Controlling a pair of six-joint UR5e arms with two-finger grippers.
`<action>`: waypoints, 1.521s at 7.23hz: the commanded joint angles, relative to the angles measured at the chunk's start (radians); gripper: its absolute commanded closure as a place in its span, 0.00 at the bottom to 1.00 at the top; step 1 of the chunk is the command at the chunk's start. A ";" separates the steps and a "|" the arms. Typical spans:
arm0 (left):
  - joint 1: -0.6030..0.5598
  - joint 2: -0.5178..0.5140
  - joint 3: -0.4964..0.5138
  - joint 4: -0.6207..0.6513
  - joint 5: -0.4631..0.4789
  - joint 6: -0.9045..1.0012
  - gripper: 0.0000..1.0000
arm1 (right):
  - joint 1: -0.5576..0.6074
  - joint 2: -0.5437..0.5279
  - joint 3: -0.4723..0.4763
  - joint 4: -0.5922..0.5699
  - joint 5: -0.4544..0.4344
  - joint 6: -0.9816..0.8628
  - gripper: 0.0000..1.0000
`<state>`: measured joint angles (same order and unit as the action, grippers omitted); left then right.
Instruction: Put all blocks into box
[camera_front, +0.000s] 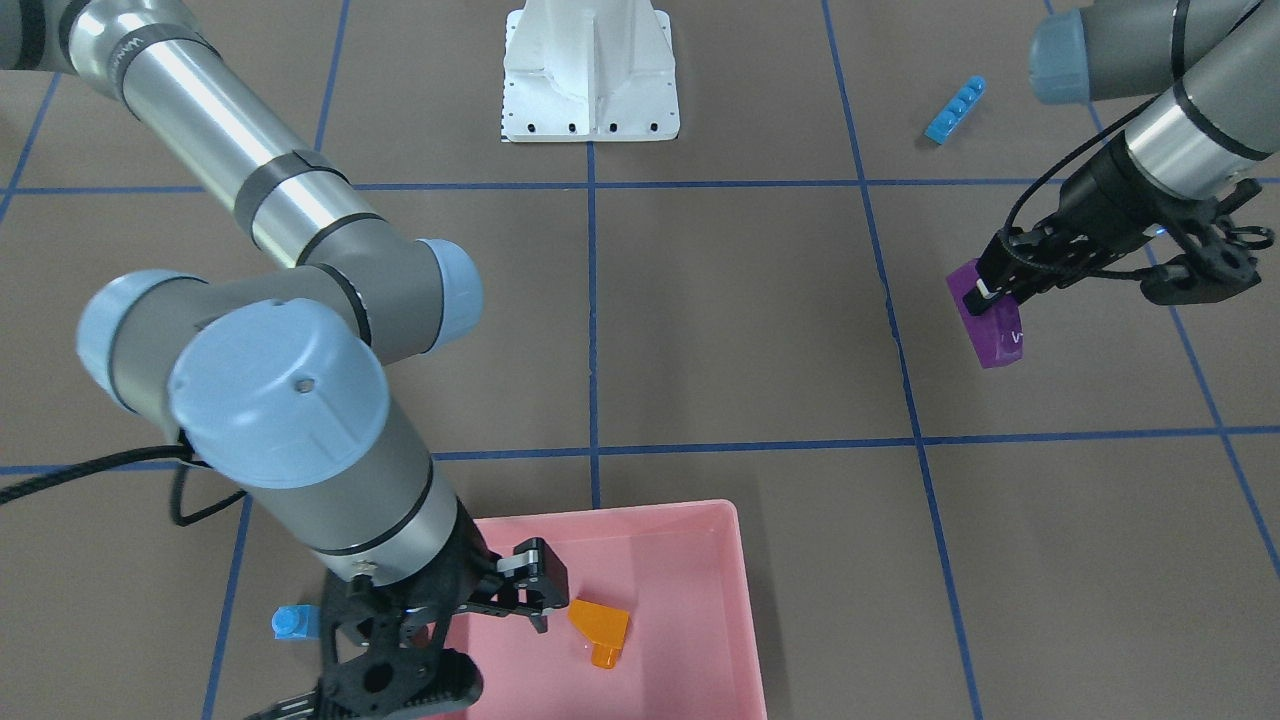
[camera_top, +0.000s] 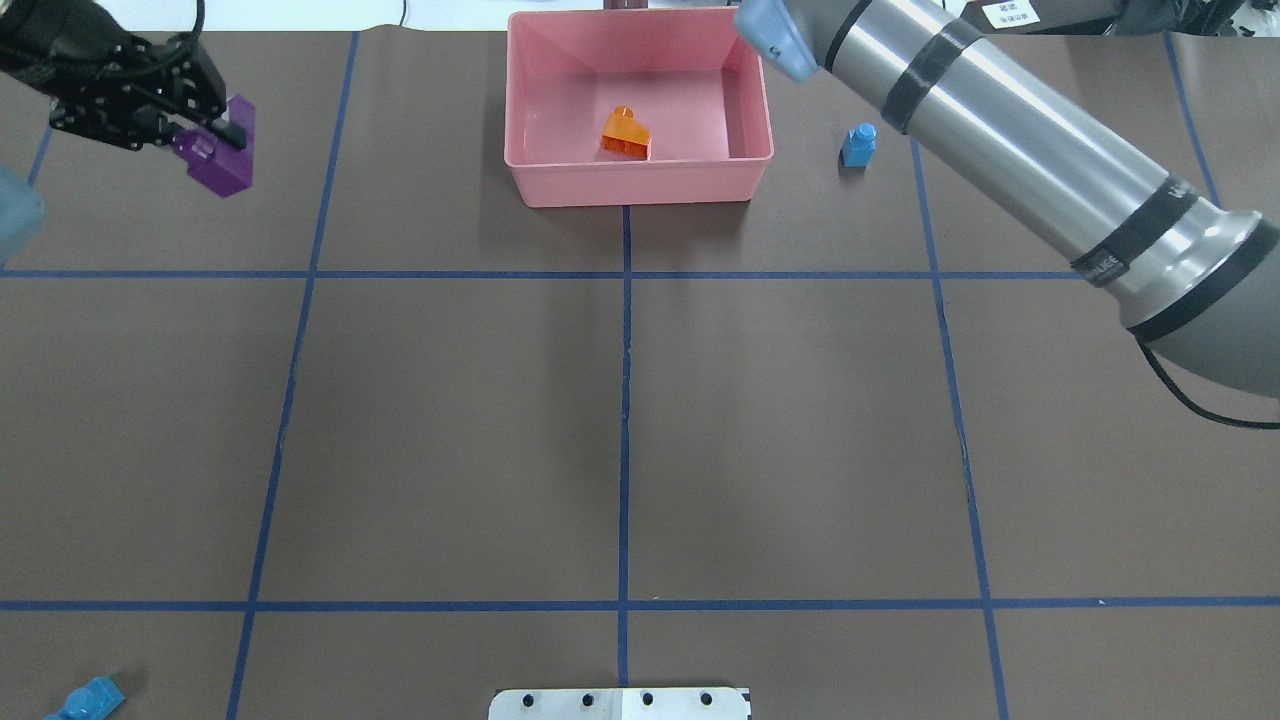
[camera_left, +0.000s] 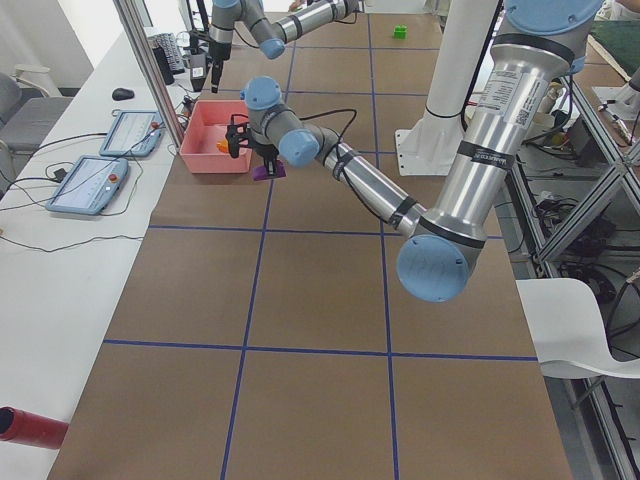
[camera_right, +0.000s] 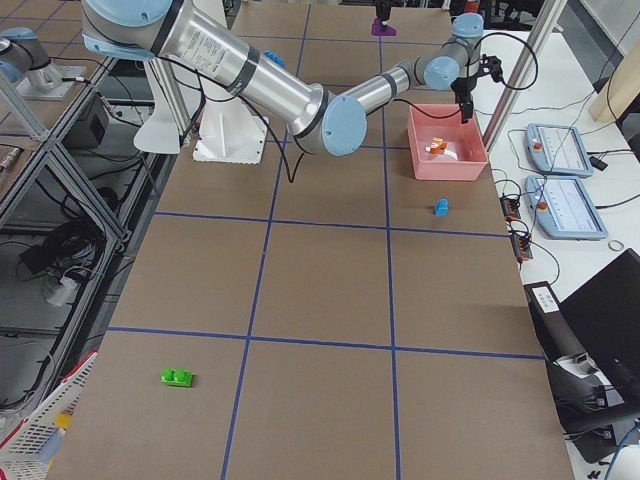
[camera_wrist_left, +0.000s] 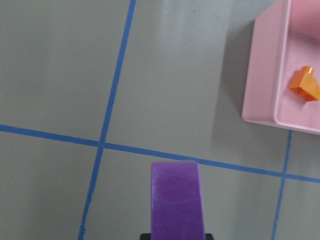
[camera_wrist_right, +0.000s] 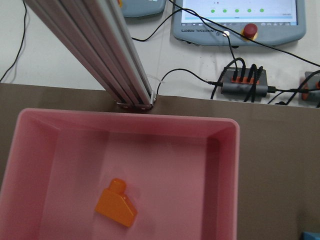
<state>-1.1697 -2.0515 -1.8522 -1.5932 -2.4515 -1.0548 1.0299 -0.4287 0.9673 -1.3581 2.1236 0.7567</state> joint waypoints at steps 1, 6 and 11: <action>-0.011 -0.224 0.129 0.053 -0.008 -0.121 1.00 | 0.059 -0.115 0.172 -0.263 0.015 -0.268 0.00; 0.172 -0.554 0.617 -0.296 0.326 -0.365 1.00 | 0.001 -0.386 0.167 0.103 -0.055 -0.225 0.00; 0.333 -0.697 0.951 -0.520 0.646 -0.419 1.00 | -0.076 -0.344 -0.038 0.303 -0.132 -0.143 0.01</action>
<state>-0.8667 -2.7097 -1.0077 -2.0458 -1.8750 -1.4645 0.9641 -0.7855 0.9590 -1.0628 1.9990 0.6108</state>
